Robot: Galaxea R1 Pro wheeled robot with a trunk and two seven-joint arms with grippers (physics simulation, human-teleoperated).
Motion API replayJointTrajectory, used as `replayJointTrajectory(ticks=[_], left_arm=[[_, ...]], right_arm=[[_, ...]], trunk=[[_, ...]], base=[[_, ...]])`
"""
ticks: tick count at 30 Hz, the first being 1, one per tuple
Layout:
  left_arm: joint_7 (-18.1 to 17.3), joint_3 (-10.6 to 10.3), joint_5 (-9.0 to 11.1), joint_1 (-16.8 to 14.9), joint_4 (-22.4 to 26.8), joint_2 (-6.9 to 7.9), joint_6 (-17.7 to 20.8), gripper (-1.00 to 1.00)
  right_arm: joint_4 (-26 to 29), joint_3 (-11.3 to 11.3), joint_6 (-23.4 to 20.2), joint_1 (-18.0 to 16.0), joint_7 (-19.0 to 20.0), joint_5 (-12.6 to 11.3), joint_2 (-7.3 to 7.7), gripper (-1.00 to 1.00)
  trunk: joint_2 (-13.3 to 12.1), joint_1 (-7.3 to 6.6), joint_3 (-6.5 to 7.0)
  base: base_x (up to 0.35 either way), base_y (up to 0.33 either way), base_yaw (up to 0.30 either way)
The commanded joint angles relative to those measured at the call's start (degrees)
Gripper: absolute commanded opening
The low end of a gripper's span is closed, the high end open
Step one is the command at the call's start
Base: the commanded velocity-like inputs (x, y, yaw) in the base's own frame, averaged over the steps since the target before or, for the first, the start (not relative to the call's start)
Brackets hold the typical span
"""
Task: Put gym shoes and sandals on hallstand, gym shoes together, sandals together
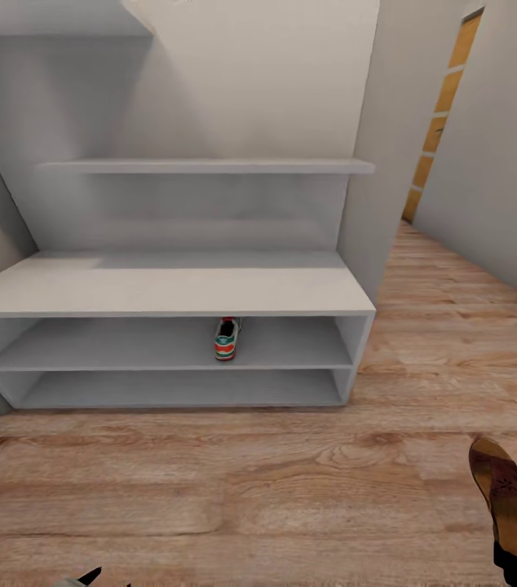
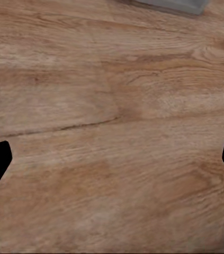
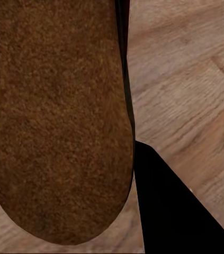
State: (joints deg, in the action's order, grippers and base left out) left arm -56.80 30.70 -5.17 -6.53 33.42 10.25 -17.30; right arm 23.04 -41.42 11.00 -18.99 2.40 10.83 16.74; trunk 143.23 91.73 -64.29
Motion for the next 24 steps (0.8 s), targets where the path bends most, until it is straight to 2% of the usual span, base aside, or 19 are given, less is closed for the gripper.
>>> replayJointTrajectory(ticks=[1, 14, 19, 24], left_arm=[[-0.2, 0.4, -0.5, -0.1, 0.0, -0.05, -0.3, 1.0], [-0.2, 0.4, -0.5, -0.1, 0.0, -0.05, -0.1, 1.0], [-0.2, 0.4, -0.5, -0.1, 0.0, -0.05, 0.0, 1.0], [-0.2, 0.4, -0.5, -0.1, 0.0, -0.05, 0.1, 1.0]], right_arm=[[0.0, -0.5, 0.2, -0.1, 0.2, 0.3, -0.11, -1.0], [0.0, -0.5, 0.2, 0.0, 0.1, 0.3, -0.48, -1.0], [0.1, -0.5, 0.2, 0.0, 0.1, 0.4, -1.55, -1.0], [0.1, -0.5, 0.2, -0.1, 0.1, 0.4, -1.77, -1.0]], trunk=[[0.0, -0.03, -0.04], [0.0, -0.03, -0.04], [0.0, -0.03, -0.04], [0.0, -0.03, -0.04]], base=[[-0.172, 0.29, 0.0], [-0.166, 0.291, 0.0], [-0.148, 0.291, 0.0], [-0.115, 0.292, 0.0]])
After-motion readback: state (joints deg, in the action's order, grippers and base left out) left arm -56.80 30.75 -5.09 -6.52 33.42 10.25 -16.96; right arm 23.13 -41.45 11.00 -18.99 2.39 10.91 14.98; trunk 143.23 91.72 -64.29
